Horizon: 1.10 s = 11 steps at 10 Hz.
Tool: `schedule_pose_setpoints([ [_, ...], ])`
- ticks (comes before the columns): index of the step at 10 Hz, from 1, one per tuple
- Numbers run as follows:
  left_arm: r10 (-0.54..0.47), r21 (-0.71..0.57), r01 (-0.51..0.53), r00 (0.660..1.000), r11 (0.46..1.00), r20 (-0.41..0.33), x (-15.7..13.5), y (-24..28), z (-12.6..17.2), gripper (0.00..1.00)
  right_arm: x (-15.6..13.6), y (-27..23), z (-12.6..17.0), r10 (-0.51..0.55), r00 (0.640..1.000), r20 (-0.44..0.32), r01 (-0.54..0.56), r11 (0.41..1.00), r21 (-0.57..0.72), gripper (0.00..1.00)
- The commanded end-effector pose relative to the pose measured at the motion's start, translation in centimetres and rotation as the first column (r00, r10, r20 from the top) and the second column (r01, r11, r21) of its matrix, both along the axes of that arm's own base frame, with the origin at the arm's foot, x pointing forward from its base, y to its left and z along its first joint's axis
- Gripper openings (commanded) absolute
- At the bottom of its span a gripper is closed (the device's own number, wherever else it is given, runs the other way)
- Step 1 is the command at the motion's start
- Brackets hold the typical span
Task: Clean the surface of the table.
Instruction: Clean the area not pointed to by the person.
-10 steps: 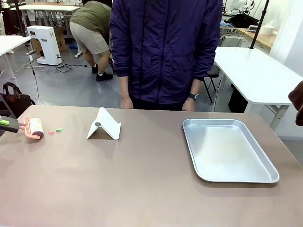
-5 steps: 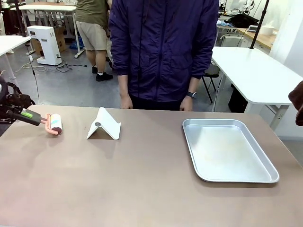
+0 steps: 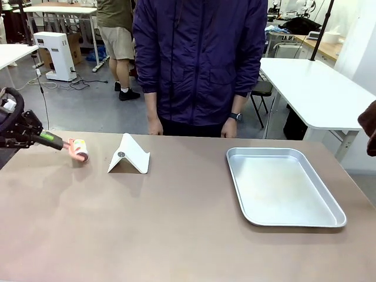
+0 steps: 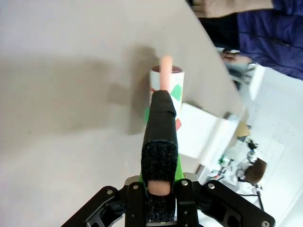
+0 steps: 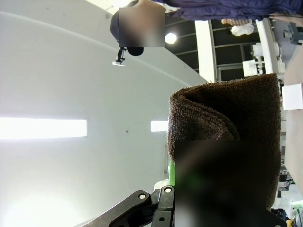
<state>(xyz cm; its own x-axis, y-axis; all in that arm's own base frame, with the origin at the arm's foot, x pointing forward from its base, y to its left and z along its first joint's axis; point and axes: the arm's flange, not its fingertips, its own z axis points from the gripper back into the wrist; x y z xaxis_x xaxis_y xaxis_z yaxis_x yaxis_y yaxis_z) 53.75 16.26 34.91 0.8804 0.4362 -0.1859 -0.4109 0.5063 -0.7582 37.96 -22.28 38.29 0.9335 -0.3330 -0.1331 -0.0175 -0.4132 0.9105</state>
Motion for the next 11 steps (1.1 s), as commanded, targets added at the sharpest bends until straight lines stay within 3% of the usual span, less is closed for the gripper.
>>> schedule_pose_setpoints([
  [1, 0.018, -0.106, 0.000, 0.985, 0.994, 0.173, -2.0, -1.1, 1.8, 0.20, -0.1, -0.1, 0.6, 0.005, 1.000, 0.002, -0.005, 1.000, 0.014, 0.08],
  [4, -0.053, -0.111, 0.088, 0.956, 0.990, 0.288, -7.3, -1.0, 5.9, 0.20, -0.1, -0.1, 0.6, 0.005, 1.000, 0.002, -0.005, 1.000, 0.014, 0.08],
  [6, -0.131, -0.167, 0.192, 0.939, 0.967, 0.320, -11.6, -0.2, 8.3, 0.20, -0.1, -0.1, 0.6, 0.005, 1.000, 0.002, -0.005, 1.000, 0.014, 0.08],
  [9, -0.237, -0.231, 0.309, 0.927, 0.923, 0.291, -19.4, 2.2, 9.7, 0.20, -0.1, -0.1, 0.6, 0.005, 1.000, 0.002, -0.005, 1.000, 0.014, 0.08],
  [11, -0.217, -0.221, 0.278, 0.940, 0.935, 0.264, -22.0, 3.4, 8.5, 0.20, -0.1, -0.1, 0.6, 0.005, 1.000, 0.002, -0.005, 1.000, 0.014, 0.08],
])
